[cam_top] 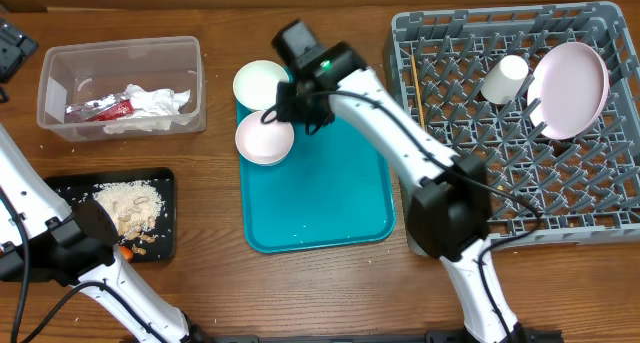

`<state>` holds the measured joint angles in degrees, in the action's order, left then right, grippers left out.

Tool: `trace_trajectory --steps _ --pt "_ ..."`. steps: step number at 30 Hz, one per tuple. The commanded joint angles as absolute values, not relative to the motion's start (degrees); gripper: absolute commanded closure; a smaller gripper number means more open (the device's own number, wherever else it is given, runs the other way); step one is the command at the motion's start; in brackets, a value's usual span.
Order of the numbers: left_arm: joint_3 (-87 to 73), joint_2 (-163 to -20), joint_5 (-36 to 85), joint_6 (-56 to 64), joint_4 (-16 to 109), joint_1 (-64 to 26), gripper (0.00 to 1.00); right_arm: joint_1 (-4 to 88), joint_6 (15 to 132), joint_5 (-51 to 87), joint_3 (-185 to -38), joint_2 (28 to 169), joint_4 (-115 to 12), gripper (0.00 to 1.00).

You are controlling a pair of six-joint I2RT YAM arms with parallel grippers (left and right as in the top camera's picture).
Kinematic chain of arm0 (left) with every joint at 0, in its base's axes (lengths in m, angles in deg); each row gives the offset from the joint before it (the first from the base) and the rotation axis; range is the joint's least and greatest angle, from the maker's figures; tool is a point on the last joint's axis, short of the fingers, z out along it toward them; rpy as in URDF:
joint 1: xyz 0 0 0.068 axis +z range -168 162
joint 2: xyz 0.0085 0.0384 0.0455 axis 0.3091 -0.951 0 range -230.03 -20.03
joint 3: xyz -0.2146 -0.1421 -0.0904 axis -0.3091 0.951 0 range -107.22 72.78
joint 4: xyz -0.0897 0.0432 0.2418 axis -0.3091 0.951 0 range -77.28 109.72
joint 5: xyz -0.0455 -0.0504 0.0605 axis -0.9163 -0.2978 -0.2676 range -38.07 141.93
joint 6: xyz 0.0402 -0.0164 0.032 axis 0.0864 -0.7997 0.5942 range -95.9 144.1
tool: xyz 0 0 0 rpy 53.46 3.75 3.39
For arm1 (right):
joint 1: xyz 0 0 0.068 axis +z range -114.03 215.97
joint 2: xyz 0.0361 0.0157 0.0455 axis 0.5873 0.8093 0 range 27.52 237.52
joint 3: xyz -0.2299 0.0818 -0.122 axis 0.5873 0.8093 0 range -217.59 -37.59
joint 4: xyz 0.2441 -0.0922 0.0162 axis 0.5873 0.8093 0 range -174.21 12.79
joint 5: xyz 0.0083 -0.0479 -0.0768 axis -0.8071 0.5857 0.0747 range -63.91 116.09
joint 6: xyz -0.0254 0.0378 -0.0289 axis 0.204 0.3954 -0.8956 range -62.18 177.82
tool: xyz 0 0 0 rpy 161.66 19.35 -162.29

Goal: Sort waste into correct bins and load items into the dishwasher rack
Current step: 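Return the right gripper to the tray and grasp the pink bowl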

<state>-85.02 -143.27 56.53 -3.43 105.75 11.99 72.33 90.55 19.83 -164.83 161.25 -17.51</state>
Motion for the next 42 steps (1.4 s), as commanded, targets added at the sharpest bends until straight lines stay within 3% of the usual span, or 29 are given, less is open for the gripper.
trace_trajectory --steps 1,11,14,19,27,31,36,38,42 --pt "-85.15 -143.73 56.99 -4.24 105.67 11.60 0.00 72.72 91.10 13.80 -164.24 164.18 -17.73 0.52" --pt "-85.15 -143.73 56.96 -4.24 105.67 11.60 0.00 72.70 91.12 17.95 -163.89 166.45 -12.47 0.53" --pt "-85.15 -143.73 56.96 -4.24 105.67 11.60 0.00 72.48 91.12 18.52 -163.41 166.93 -10.98 0.59" --pt "-85.15 -143.73 56.96 -4.24 105.67 11.60 0.00 71.82 91.36 19.61 -162.43 167.48 -9.91 0.60" --pt "-85.15 -143.73 56.96 -4.24 105.67 11.60 0.00 67.58 93.68 23.35 -164.83 166.98 -0.49 0.62" --pt "-85.15 -143.73 56.96 -4.24 105.67 11.60 0.00 65.70 96.17 31.52 -171.15 165.03 7.34 0.61" --pt "-85.15 -143.73 56.96 -4.24 105.67 11.60 0.00 65.05 92.91 31.74 -181.18 163.94 11.60 0.51" --pt "-85.15 -143.73 56.99 -4.24 105.69 11.60 0.00 66.08 83.56 23.94 -184.57 163.94 9.11 0.42" --pt "-85.15 -143.73 56.96 -4.24 105.67 11.60 0.00 68.41 73.24 16.96 -183.91 164.02 4.45 0.35"
